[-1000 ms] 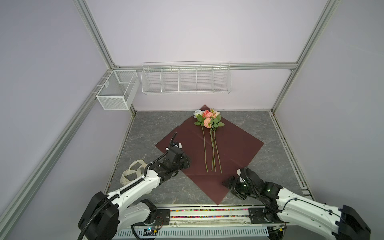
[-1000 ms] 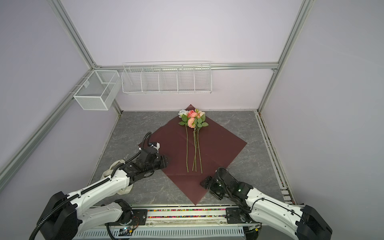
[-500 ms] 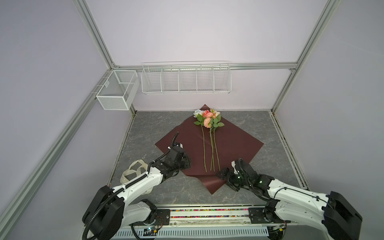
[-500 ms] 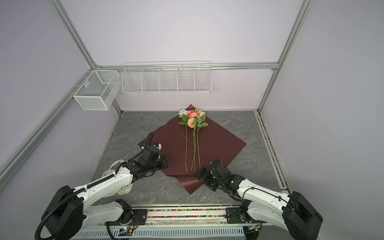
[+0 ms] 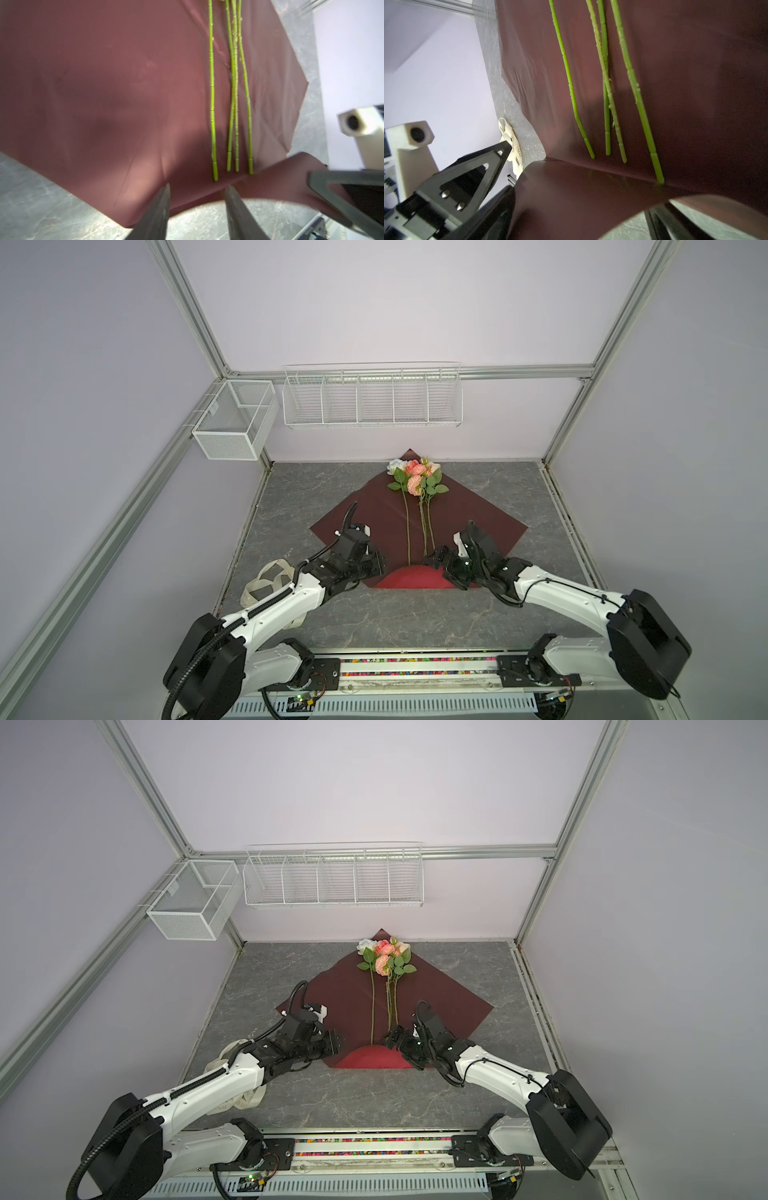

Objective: Tie the bouquet of fake flowers
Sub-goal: 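Grasp the near paper corner with both grippers and fold it up over the stems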

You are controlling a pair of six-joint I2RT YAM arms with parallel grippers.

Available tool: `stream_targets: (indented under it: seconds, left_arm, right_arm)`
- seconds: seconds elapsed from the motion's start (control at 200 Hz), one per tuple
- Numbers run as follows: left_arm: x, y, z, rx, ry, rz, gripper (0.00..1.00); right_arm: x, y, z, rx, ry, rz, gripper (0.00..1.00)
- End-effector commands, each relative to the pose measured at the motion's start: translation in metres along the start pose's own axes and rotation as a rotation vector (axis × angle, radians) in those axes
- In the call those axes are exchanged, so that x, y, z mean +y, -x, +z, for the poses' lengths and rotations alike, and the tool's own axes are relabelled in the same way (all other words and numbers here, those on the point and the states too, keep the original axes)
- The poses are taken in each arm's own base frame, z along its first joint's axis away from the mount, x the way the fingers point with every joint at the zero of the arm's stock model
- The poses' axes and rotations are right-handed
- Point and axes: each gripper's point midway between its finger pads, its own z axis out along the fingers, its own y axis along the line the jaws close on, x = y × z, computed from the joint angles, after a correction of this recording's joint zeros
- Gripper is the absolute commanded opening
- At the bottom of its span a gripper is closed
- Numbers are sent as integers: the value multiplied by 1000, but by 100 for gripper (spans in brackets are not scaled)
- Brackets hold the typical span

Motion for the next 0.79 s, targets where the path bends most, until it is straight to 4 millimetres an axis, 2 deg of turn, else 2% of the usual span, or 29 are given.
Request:
stream_targets:
  seconds: [0.0, 0.065, 0.205, 0.3, 0.385, 0.545, 0.675, 0.79]
  left_arm:
    - [-6, -10, -7, 14, -70, 0, 34]
    - [-12, -14, -9, 10, -127, 7, 29]
    - [-33, -26, -10, 39, -248, 66, 29]
    - [-48, -34, -3, 83, -293, 108, 30]
    - [-51, -38, 9, 112, -294, 109, 32]
    - [-39, -36, 37, 136, -208, 79, 33]
    - [-21, -41, 58, 161, -123, 37, 31]
    - [-6, -48, 69, 181, -61, -14, 28]
  right_arm:
    - [5, 6, 6, 30, 7, -27, 96]
    - [6, 12, 11, 40, 3, -26, 96]
    - [5, 19, 18, 58, 0, -8, 94]
    - [6, 22, 21, 69, -1, -10, 93]
    - [2, 25, 24, 78, -12, -6, 89]
    - [3, 28, 23, 85, -8, -14, 89]
    - [-4, 29, 13, 66, -63, -45, 89]
    - [-14, 24, -1, 67, -135, -91, 89]
